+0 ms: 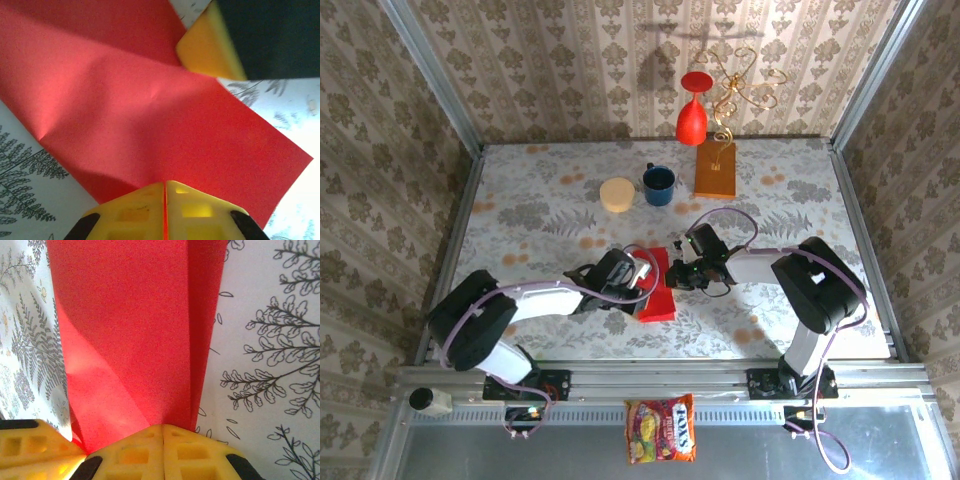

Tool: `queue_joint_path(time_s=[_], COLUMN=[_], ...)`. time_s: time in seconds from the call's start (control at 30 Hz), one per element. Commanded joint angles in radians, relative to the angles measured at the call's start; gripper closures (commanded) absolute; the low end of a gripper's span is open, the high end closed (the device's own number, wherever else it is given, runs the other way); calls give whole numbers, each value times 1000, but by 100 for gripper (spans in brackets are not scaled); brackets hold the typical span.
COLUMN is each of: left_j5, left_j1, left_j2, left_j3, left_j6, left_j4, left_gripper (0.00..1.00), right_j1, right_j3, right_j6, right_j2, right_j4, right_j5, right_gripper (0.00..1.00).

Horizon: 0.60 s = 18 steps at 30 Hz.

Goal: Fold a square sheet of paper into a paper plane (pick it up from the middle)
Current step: First fold in half a square sheet of paper at the center of the table.

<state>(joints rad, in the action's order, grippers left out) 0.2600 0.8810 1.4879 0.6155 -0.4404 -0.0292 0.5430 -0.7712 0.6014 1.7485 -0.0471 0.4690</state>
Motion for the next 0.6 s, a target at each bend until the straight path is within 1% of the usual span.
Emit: queue_joint_path(time_s=[0.0, 0.3, 0.57], left_j5=[31, 82, 92], left_j1=[19, 79, 87], left_j2=[-53, -19, -11], left_j3=[59, 80, 27], left_j6=[-11, -24, -21], left_j4=[24, 22, 40], left_gripper=[88, 87, 89], right_j1=[-7, -8, -9], right_j3=[50, 50, 52], right_j6=[-8, -8, -8], right_j2=[75, 78, 76], right_j4=[117, 118, 119], right_j5=[-121, -121, -122], right_gripper=[94, 94, 94])
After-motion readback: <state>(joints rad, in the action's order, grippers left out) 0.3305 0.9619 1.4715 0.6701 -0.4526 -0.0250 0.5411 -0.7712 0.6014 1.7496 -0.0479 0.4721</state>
